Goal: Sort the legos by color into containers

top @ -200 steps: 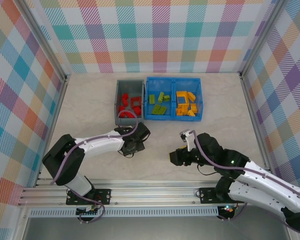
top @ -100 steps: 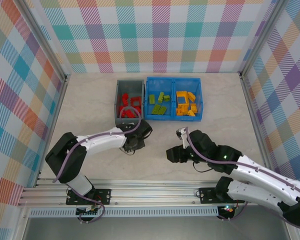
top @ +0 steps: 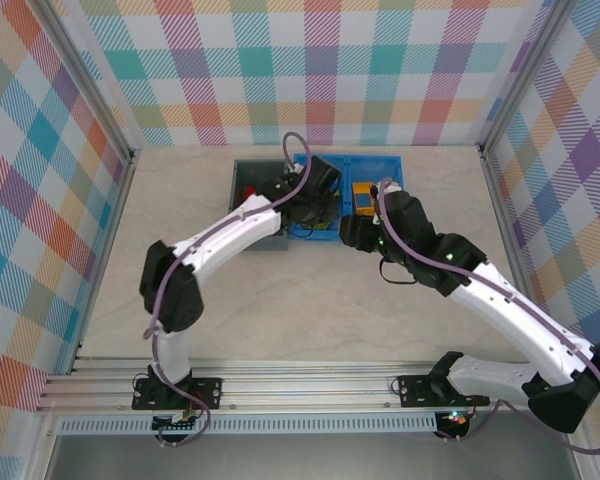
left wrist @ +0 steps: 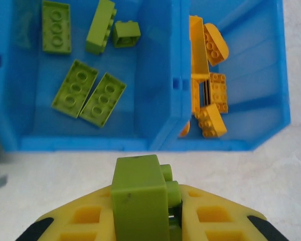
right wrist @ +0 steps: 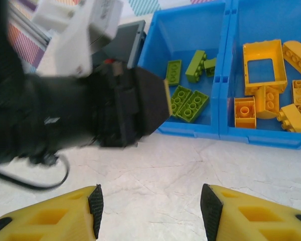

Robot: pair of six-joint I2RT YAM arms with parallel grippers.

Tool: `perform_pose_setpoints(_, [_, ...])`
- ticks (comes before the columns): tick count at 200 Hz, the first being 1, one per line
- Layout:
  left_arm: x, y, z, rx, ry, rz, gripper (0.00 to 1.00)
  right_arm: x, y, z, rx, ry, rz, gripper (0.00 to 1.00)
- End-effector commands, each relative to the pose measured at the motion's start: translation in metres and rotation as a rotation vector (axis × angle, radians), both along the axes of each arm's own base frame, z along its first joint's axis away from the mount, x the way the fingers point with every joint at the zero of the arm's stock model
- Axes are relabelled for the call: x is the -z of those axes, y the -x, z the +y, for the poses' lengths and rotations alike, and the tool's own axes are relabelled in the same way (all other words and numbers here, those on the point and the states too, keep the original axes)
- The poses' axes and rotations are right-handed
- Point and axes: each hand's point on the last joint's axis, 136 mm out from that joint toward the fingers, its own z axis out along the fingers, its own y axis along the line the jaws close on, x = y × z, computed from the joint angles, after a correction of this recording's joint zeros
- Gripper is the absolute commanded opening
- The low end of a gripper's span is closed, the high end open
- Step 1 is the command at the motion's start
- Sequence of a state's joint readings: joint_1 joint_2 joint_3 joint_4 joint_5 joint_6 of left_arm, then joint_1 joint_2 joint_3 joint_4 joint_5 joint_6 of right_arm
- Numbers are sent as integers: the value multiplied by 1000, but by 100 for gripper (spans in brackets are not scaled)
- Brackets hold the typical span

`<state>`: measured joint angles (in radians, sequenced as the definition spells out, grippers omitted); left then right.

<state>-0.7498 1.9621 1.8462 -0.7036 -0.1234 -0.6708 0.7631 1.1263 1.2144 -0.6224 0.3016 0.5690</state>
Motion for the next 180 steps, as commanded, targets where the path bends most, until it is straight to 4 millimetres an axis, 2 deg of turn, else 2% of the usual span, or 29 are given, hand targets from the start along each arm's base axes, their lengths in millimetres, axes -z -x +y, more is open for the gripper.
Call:
perform_pose_setpoints(1, [13, -33, -4, 67, 11, 17, 23, -7, -9, 11, -20, -48, 15, 56])
perform_pose_setpoints(38, [44, -79, -10, 111, 64, 8, 23, 4, -30, 21, -12, -121, 82, 57])
perform_pose_setpoints(68, [65, -98, -22, 139, 127, 37, 23, 7, -40, 24, -4, -130, 81, 57])
perform_pose_setpoints(125, [100, -114, -21, 120, 117, 92, 25, 19, -43, 26, 0, -138, 107, 57])
perform_pose_setpoints(143, [105, -114, -23, 126, 128, 102, 31, 22, -44, 27, 1, -137, 117, 57])
perform_pose_setpoints(155, [106, -114, -21, 119, 119, 105, 39, 22, -44, 28, -3, -140, 118, 58])
perform_pose_setpoints(161, [103, -114, -21, 120, 118, 101, 44, 22, -43, 28, -4, -140, 122, 58])
perform_pose_setpoints(180, [92, -112, -19, 123, 116, 90, 49, 21, -42, 28, -9, -143, 121, 59])
